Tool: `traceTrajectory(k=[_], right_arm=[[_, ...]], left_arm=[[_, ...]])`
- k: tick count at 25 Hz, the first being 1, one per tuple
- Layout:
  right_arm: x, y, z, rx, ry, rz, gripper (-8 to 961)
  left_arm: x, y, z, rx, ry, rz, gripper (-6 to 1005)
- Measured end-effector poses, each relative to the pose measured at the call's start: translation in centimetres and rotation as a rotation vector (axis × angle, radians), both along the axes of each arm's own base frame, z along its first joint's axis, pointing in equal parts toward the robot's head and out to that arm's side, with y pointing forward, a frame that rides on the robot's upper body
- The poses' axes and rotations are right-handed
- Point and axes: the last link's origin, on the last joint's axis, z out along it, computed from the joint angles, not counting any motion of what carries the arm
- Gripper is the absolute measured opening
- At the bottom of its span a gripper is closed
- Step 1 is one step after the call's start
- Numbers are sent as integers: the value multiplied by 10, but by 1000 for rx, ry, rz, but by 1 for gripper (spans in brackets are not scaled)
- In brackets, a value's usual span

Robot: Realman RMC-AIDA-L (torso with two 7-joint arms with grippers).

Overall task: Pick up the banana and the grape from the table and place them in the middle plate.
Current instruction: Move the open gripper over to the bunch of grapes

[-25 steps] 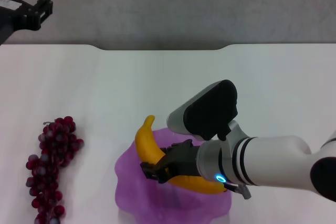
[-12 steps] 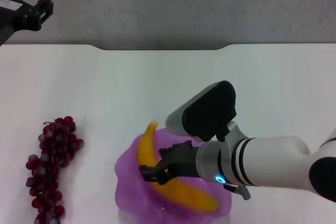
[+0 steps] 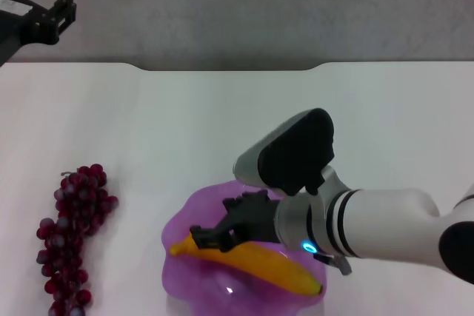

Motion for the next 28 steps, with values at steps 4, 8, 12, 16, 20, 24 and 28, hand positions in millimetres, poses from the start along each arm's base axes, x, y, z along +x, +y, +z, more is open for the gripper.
traceTrajectory(k=[4,8,12,16,20,24,28], right_arm=[[-10,13,9,70,43,74,751],[-13,29,25,169,107,84,751],[-9,43,52,311,191,74,750],[6,45,84,501,270,88,750],[25,43,108,637,302,65,750],[57,47,133,715,302,-58,751],[103,41,164,833,281,-184,749]], left_arm=[[2,0,-1,-2,-5,-9,683],[3,1,-5,-10,-7,-12,683],[4,0,-10,-25,-6,-15,684],[4,0,-19,-43,-7,-24,684],[3,0,-27,-60,-5,-28,684],[5,-2,-34,-81,-5,-34,684],[7,-5,-39,-93,-3,-43,684]])
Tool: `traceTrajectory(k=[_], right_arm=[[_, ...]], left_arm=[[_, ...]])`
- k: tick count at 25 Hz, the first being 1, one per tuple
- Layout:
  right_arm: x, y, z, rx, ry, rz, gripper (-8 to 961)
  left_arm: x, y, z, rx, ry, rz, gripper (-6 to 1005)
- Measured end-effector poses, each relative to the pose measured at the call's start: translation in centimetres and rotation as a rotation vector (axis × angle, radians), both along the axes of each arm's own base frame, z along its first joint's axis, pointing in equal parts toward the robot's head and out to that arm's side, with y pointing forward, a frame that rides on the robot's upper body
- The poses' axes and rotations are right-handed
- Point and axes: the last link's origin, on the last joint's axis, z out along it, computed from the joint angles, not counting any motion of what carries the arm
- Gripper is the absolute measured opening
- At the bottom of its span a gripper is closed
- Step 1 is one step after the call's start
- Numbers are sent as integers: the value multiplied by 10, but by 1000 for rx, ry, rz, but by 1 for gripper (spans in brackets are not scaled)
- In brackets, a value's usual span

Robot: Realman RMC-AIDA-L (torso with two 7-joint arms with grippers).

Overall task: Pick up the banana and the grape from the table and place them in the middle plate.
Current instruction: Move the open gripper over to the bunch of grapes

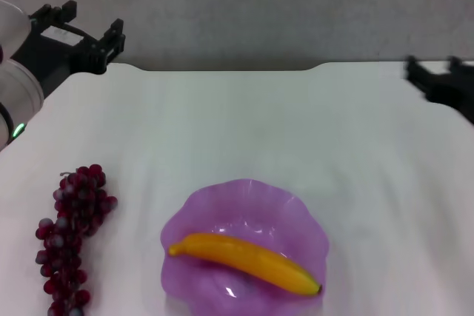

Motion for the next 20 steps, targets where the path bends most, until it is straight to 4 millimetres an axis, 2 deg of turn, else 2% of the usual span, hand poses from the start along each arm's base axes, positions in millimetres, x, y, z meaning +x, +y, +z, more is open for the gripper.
traceTrajectory(k=[3,6,12,20], right_arm=[[29,-8,17,43,5,-89,748],[46,-16,27,71,8,-137,746],[48,-17,26,65,8,-145,745],[43,-14,23,28,23,-150,744]], left_arm=[[-3,-6,1,-18,10,25,684],[-1,-10,3,-34,24,39,684],[0,-20,1,-130,94,116,685],[-5,-13,-4,-246,123,256,685]])
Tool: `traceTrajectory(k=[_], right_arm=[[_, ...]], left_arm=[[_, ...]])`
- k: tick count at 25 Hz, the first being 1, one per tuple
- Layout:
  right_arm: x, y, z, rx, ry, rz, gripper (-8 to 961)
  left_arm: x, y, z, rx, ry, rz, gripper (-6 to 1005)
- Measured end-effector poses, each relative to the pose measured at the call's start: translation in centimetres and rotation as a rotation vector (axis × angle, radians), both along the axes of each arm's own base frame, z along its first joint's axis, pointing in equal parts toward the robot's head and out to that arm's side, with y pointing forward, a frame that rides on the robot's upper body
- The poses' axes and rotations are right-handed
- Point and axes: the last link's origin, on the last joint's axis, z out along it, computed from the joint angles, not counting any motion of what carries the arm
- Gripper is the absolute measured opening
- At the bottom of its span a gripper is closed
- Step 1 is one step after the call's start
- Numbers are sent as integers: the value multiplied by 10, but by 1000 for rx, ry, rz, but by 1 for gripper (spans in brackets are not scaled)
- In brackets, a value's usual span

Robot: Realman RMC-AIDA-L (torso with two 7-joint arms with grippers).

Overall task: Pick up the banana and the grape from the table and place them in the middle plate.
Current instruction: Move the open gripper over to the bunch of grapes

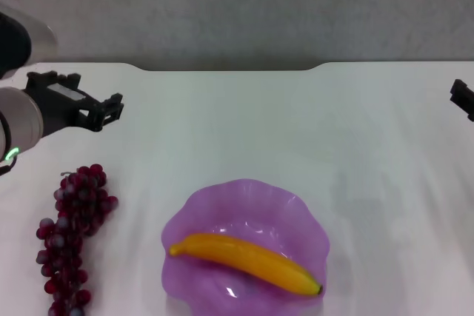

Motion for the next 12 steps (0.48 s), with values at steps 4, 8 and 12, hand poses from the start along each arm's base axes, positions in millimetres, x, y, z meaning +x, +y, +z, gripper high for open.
traceTrajectory(k=[4,8,12], right_arm=[[-1,0,0,1,2,4,744],[-3,1,0,-1,2,9,743],[-4,1,-1,-3,2,10,743]], left_arm=[[-6,7,1,-10,-9,57,685],[-14,14,0,-20,-8,109,685],[-26,20,3,-33,-8,185,685]])
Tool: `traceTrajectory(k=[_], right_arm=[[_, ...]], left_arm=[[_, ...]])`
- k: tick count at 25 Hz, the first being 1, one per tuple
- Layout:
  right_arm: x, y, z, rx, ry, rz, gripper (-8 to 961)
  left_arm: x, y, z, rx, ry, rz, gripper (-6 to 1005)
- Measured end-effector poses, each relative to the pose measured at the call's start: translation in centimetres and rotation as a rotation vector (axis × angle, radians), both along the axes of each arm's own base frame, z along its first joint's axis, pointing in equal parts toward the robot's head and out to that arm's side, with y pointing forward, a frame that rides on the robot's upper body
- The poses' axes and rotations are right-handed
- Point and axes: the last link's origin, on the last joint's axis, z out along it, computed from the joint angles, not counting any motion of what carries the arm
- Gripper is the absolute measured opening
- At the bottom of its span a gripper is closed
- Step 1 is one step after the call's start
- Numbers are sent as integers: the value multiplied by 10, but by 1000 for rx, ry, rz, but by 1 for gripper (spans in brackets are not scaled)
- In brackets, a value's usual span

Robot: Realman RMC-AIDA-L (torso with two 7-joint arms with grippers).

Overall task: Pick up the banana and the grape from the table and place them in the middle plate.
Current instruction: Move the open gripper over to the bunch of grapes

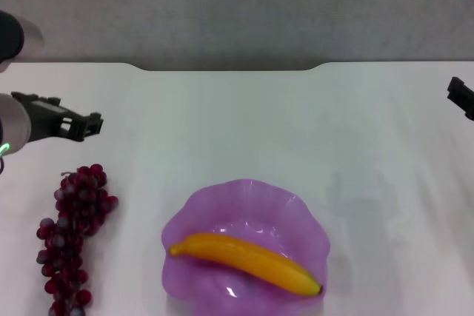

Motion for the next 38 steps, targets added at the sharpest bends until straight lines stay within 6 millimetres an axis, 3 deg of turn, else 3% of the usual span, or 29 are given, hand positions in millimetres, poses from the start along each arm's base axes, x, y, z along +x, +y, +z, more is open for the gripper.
traceTrajectory(k=[18,38], right_arm=[[-4,2,-2,-11,5,7,742],[-10,9,-8,-46,5,16,742]], left_arm=[[-22,9,-19,-171,62,204,686],[-52,29,-33,-182,53,295,685]])
